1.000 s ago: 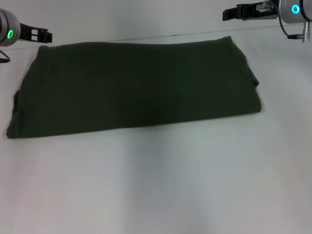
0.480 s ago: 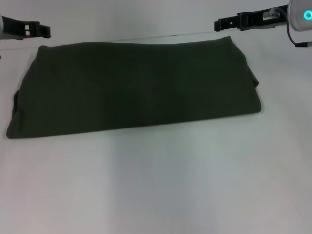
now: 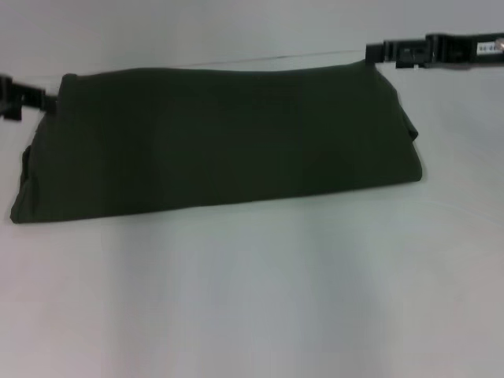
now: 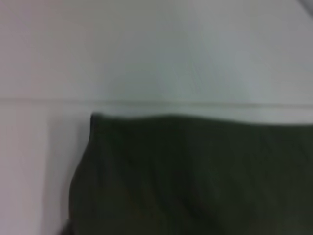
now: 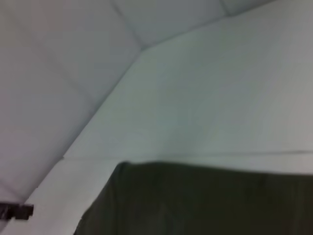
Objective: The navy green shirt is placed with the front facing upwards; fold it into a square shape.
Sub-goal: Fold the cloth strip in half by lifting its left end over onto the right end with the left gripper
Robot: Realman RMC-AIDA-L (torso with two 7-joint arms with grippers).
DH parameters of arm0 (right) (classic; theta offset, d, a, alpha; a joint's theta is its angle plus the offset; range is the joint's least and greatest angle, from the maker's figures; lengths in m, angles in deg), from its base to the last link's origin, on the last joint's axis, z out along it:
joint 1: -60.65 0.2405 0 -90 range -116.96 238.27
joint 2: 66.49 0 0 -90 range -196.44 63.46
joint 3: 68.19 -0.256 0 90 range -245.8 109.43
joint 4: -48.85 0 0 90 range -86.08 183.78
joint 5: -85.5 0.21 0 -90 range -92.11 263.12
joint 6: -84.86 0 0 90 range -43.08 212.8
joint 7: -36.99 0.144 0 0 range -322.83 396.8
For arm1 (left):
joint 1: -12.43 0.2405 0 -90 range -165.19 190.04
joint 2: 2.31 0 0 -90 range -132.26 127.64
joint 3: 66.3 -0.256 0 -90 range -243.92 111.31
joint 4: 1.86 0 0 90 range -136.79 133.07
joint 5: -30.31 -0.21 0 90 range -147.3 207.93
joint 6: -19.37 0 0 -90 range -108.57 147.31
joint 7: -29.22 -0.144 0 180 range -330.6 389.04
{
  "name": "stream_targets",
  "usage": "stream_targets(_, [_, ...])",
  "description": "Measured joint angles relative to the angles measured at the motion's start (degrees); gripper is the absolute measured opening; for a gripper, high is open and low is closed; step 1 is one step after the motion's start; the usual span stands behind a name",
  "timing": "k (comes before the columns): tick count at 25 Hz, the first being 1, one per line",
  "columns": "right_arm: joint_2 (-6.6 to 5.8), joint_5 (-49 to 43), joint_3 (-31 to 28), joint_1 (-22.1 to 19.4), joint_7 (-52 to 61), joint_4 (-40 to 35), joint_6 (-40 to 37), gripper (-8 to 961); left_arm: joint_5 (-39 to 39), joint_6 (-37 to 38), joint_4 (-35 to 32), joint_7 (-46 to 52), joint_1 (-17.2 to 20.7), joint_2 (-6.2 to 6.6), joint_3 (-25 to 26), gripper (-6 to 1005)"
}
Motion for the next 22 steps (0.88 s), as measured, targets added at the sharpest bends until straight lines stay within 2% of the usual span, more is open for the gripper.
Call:
stream_targets(2, [0.14, 0.1, -0.5, -0.7, -3.6, 0.1, -2.3, 931, -0.3, 1.5, -0.2, -0.7, 1.0, 0.05, 0.6, 676])
stream_targets(5, [1.45, 0.6, -2.4, -1.5, -10.0, 0.3, -4.3, 930, -0.6, 2.1, -1.5, -1.2, 1.8, -0.04, 1.8, 675])
stream_targets(7, [2.74, 0.7, -4.5, -2.0, -13.0, 0.3, -5.0, 930, -0.9, 2.2, -3.3, -1.0, 1.8, 0.36, 2.1, 675])
stream_targets(10, [3.40, 0.7, -5.8, -2.3, -13.6, 0.4, -5.5, 930, -1.5, 2.3, -6.4, 0.4, 1.0, 1.70, 1.9, 675])
stream_targets(13, [3.22, 0.5, -6.0, -2.3, -12.2, 0.5, -6.4, 930, -3.4, 1.8, -9.8, 2.6, -0.6, 3.02, 1.7, 674])
stream_targets(16, [2.48, 0.5, -6.0, -1.8, -9.3, 0.5, -7.2, 930, -6.5, 1.6, -13.1, 4.4, -2.6, 3.93, 1.7, 674])
stream_targets(18, [1.50, 0.2, -5.7, -1.4, -6.8, 0.5, -7.4, 930, -8.7, 1.5, -14.6, 5.1, -3.7, 4.01, 1.7, 673])
stream_targets(22, [0.22, -1.0, -5.4, -0.9, -3.4, 0.1, -7.5, 930, -13.4, 0.2, -15.9, 5.7, -5.0, 3.01, 1.6, 673])
